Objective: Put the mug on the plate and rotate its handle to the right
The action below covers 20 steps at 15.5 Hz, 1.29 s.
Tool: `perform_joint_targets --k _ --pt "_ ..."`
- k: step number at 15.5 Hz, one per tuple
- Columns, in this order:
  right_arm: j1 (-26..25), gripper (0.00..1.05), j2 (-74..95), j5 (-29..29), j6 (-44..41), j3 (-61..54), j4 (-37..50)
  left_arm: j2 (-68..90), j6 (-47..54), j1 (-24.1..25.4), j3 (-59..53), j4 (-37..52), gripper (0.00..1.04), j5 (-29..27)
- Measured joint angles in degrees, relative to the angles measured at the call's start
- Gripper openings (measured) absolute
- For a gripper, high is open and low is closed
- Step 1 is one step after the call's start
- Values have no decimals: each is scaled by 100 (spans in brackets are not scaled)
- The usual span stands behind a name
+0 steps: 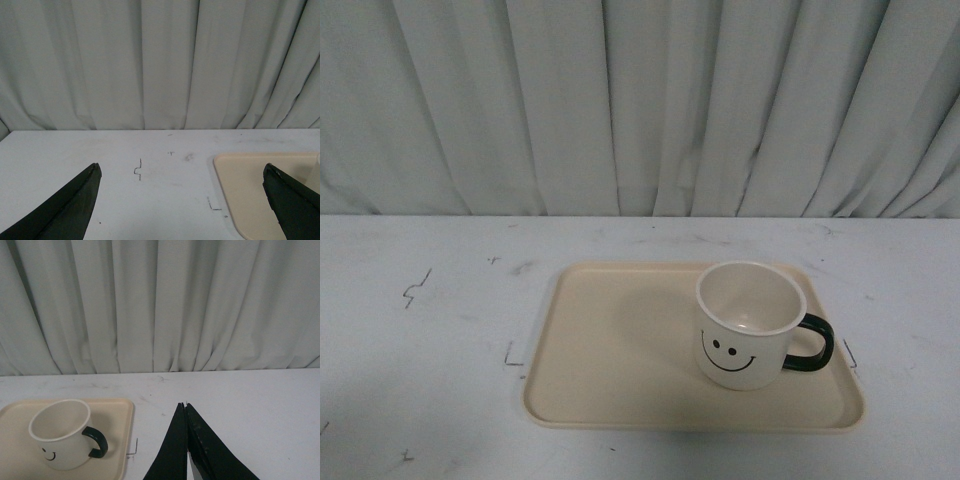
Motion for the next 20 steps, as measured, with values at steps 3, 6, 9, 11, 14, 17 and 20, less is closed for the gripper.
perform_joint_targets --k 3,6,9,11,14,17,20 --pt "0 2 -1810 -15 -2 2 -1792 0 0 0 0 -4 98 0" --pt "-2 8 -1797 -13 -2 2 -1849 0 0 0 0 0 98 0" --pt "0 19 -1797 -13 0 2 -1849 0 0 0 0 4 98 0" --pt "0 28 -1797 -13 0 2 -1851 0 0 0 0 2 98 0" --pt "-2 39 -1797 -13 0 2 -1851 0 0 0 0 0 98 2" --pt "0 53 -1797 -13 0 2 -1851 0 0 0 0 0 98 0" --pt "0 72 -1797 -13 0 2 -1851 0 0 0 0 0 98 0"
